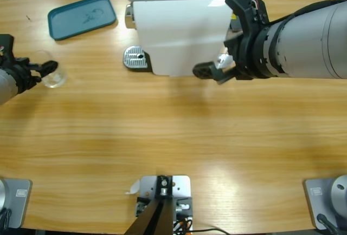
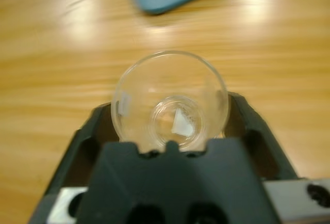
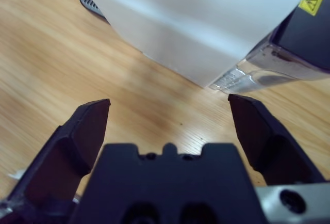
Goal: Pour coffee
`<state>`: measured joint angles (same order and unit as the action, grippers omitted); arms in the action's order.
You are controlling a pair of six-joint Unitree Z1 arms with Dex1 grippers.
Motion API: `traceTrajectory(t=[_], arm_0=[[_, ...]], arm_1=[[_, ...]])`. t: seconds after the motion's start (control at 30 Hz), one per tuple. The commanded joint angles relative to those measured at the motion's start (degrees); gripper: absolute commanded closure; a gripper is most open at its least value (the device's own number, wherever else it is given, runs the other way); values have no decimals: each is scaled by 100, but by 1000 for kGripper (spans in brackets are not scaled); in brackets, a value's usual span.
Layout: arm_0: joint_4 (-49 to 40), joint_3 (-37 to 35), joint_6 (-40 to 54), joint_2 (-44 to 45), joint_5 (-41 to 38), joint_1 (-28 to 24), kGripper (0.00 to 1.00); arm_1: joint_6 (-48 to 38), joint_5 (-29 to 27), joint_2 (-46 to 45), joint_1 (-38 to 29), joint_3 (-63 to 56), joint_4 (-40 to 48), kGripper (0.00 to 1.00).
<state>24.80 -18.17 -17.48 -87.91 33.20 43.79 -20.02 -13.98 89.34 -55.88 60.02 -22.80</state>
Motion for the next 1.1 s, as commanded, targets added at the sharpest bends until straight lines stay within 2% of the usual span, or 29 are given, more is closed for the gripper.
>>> traceTrajectory(t=[0.03, 0.13, 0.33, 0.57, 0.8, 1.1], arm_0=[[-223, -136, 2651, 1781, -2912, -307, 1000], [-446, -227, 3233, 1911, -3917, -783, 1000], [-573, -598, 5334, 646, -6139, -1934, 1000], [-524, -1544, 6244, -769, -6986, -2734, 1000], [-148, -2164, 6162, -1759, -7521, -2476, 1000], [42, -2751, 5949, -2416, -7454, -1990, 1000]], arm_1=[[1246, -52, -293, -55, -161, -673, 0], [1237, -52, -382, -55, -271, -673, 0], [1109, -52, -365, -55, -284, -673, 0], [1105, -246, -583, -55, -352, -1002, 0], [1056, -316, -574, -55, -447, -966, 0], [1044, -302, -294, -55, -421, -761, 0]])
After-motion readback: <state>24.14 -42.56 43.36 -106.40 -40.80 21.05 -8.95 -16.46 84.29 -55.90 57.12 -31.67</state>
